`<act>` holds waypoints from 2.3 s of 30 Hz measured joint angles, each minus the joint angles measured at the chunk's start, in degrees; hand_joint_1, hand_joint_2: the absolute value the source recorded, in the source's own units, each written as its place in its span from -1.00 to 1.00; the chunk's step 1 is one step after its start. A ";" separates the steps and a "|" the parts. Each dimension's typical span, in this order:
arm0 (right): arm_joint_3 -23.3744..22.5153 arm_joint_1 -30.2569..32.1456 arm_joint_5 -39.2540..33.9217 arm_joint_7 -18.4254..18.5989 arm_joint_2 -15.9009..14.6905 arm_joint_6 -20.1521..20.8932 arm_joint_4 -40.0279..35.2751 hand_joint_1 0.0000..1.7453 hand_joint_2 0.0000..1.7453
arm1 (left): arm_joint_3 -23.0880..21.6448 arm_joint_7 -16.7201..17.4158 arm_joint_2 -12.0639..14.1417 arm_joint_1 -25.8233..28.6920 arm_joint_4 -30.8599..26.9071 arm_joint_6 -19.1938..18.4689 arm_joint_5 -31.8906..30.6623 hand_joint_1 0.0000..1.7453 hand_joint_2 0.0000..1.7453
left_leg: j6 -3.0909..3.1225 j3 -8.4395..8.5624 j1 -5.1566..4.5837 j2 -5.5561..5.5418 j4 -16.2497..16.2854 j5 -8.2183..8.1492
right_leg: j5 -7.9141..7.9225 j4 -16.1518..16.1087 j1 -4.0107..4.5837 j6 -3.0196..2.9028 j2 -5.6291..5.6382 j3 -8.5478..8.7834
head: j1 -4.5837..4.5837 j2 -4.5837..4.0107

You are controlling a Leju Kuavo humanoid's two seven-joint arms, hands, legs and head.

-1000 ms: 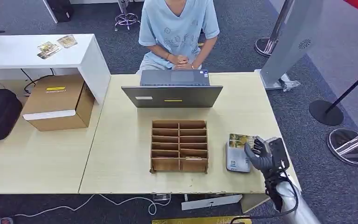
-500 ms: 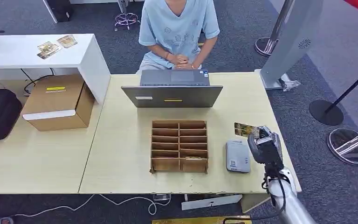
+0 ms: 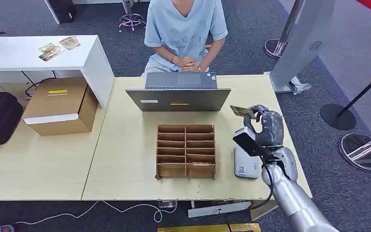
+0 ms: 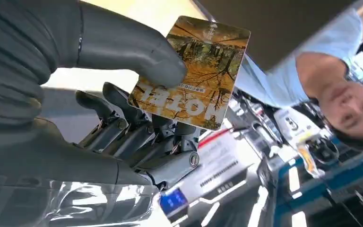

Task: Pass the card to the sensor for recognition and then transmit it.

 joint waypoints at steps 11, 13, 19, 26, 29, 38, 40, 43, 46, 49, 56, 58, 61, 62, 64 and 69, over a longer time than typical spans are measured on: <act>0.28 -11.10 4.43 2.01 2.84 -1.27 4.65 1.00 1.00 | 1.99 0.00 -0.94 -0.33 0.00 0.18 2.27 -1.00 -1.00 | 0.00 -0.02 0.00 -0.02 0.00 -0.01 | 0.00 0.00 0.00 0.00 0.01 -0.04 | 0.00 0.00; 0.31 -12.41 5.20 2.47 3.61 -1.07 5.05 1.00 1.00 | 2.14 0.00 -0.94 -0.41 0.00 0.20 2.60 -1.00 -1.00 | 0.00 -0.02 0.00 -0.02 0.00 -0.01 | 0.00 0.00 0.01 0.00 0.01 -0.04 | 0.00 0.00; 0.39 -15.99 7.40 2.84 5.90 -0.63 6.49 1.00 1.00 | 3.17 0.30 -0.96 -1.01 0.00 0.09 3.60 -1.00 -1.00 | -0.01 -0.02 0.01 -0.03 0.00 0.00 | 0.00 0.03 0.01 0.00 0.01 -0.04 | 0.00 0.00; 3.74 -21.20 16.05 7.44 9.33 2.15 9.73 1.00 1.00 | 3.85 0.85 -0.96 -1.71 0.00 -0.92 3.98 -1.00 -1.00 | -0.04 -0.03 0.01 -0.02 0.00 0.02 | 0.00 0.04 0.01 0.00 0.02 -0.05 | 0.00 0.00; 6.49 -24.57 22.30 11.48 10.97 4.75 12.66 1.00 1.00 | 4.09 1.09 -0.94 -2.05 0.00 -1.46 4.35 -1.00 -1.00 | -0.04 -0.03 0.02 -0.02 0.00 0.02 | 0.00 0.05 0.01 0.00 0.02 -0.05 | 0.00 0.00; 14.93 -32.77 39.45 22.56 15.91 10.45 20.48 1.00 1.00 | 4.20 0.46 -1.36 -1.99 0.00 -1.84 1.25 -1.00 -1.00 | -0.05 -0.09 0.02 -0.08 0.00 0.03 | 0.00 0.05 0.02 0.00 -0.04 -0.07 | 0.02 0.00; 16.79 -34.93 41.55 23.19 17.47 13.80 23.02 1.00 1.00 | 4.13 0.11 -1.38 -2.04 0.00 -2.30 1.31 -1.00 -1.00 | -0.06 -0.11 0.02 -0.03 0.00 0.03 | 0.00 0.05 0.02 0.00 0.03 -0.14 | 0.00 0.00; 18.38 -37.21 41.94 23.87 19.04 17.47 25.09 1.00 1.00 | 4.11 -0.11 -1.40 -2.34 0.00 -2.64 1.97 -1.00 -1.00 | -0.06 -0.10 0.03 -0.04 0.00 0.04 | 0.00 0.04 0.02 -0.01 0.01 -0.14 | 0.00 0.00; 18.45 -38.89 41.83 25.73 20.04 21.43 27.06 1.00 1.00 | 4.13 -0.11 -1.40 -2.38 0.00 -2.60 3.26 -1.00 -1.00 | -0.06 -0.11 0.02 -0.06 0.00 0.04 | 0.00 0.04 0.02 -0.01 -0.01 -0.14 | 0.00 0.00; 18.18 -40.92 41.06 27.52 20.28 23.37 29.31 1.00 1.00 | 4.13 -0.04 -1.44 -2.40 0.00 -2.47 4.39 -1.00 -1.00 | -0.06 -0.10 0.02 -0.05 0.01 0.04 | 0.00 0.03 0.01 0.00 0.00 -0.14 | 0.00 0.00; 14.14 -41.99 38.70 27.60 20.22 23.17 31.43 -0.70 1.00 | 3.80 0.72 -1.90 -2.67 0.00 -2.01 2.73 -1.00 -1.00 | -0.06 -0.09 0.02 -0.04 0.03 0.04 | 0.01 0.02 0.01 -0.01 0.02 -0.14 | 0.00 0.00; 13.22 -41.97 38.31 27.23 20.13 22.47 31.78 -1.00 1.00 | 3.15 0.85 -2.01 -2.83 0.00 -2.05 1.90 -1.00 -1.00 | -0.06 -0.09 0.02 -0.04 0.03 0.04 | 0.01 0.02 0.01 -0.01 0.03 -0.15 | 0.00 0.00; 12.02 -41.93 37.76 26.90 19.93 21.46 32.19 -1.00 1.00 | 2.64 0.87 -2.05 -2.97 -0.02 -2.12 1.68 -1.00 -1.00 | -0.06 -0.08 0.03 -0.04 0.03 0.04 | 0.01 0.03 0.01 -0.01 0.03 -0.15 | 0.00 0.00; 11.71 -41.91 37.70 26.86 19.85 21.13 32.28 -1.00 1.00 | 2.53 0.87 -2.05 -2.99 -0.02 -2.12 1.68 -1.00 -1.00 | -0.06 -0.08 0.03 -0.04 0.03 0.04 | 0.01 0.03 0.01 -0.01 0.03 -0.15 | 0.00 0.00; 10.99 -41.86 37.63 26.58 19.65 20.22 32.35 -1.00 1.00 | 2.34 0.92 -2.05 -2.99 -0.02 -2.12 1.68 -1.00 -1.00 | -0.06 -0.08 0.03 -0.03 0.03 0.04 | 0.01 0.03 0.02 -0.01 0.04 -0.16 | 0.00 0.00; 9.05 -41.64 36.43 26.45 19.10 16.80 32.35 -1.00 1.00 | 2.12 1.01 -2.05 -2.99 -0.02 -1.99 1.59 -1.00 -1.00 | -0.06 -0.09 0.02 -0.04 0.03 0.04 | 0.01 0.03 0.02 -0.01 0.03 -0.17 | 0.00 0.00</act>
